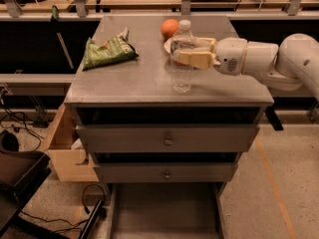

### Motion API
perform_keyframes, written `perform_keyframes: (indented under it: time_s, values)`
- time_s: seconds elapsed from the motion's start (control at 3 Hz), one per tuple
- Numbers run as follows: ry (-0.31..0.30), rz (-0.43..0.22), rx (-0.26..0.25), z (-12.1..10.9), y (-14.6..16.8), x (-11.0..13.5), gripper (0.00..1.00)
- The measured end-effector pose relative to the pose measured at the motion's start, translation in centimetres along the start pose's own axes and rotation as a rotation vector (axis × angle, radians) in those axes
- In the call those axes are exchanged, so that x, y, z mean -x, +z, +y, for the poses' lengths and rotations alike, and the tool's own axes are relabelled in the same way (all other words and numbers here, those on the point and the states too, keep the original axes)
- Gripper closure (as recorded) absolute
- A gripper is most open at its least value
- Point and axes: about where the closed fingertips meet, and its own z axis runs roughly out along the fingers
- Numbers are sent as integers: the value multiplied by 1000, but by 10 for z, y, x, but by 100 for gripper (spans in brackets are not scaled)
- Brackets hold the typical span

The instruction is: Pick water bottle from paper bowl and place on counter

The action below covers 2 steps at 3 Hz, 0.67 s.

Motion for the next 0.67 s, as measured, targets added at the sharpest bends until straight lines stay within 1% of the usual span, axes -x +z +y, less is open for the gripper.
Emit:
perform_keyframes:
  time_s: [0.33,0.67]
  values:
    - [0,0,0,0,0,0,100]
    - [0,0,0,0,0,0,84]
